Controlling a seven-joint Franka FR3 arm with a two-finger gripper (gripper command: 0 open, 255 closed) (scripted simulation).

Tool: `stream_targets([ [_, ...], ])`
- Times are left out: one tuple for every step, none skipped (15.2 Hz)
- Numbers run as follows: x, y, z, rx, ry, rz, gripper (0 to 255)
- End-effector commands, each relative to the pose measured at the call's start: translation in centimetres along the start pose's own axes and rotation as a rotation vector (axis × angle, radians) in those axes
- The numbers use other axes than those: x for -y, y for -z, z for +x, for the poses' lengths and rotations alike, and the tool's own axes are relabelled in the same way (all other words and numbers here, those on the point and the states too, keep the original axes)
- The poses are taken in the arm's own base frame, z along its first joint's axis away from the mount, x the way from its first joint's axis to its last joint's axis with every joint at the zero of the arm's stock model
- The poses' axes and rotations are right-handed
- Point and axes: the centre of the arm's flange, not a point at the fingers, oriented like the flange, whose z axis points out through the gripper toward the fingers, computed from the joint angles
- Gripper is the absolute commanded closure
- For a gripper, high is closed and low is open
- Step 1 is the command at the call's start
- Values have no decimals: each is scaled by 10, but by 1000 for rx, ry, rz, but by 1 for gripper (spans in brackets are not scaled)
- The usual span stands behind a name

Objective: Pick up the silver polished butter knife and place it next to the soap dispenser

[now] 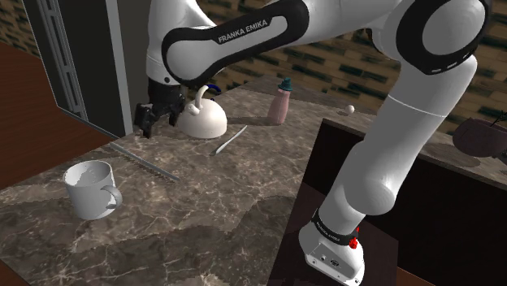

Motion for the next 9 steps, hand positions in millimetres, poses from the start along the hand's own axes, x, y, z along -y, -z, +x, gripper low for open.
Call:
stream_targets([
  [17,-20,13,-1,5,6,0],
  [25,-28,20,-1,8,8,0],
  [33,-36,26,-1,11,10,0],
  [41,-44,32,-1,14,13,0],
  [44,-47,34,-1,15,14,0],
  [44,-52,34,-1,15,14,0],
  [44,-57,34,-1,15,14,0],
  [44,-62,34,-1,15,14,0],
  [44,-68,34,-1,15,14,0],
])
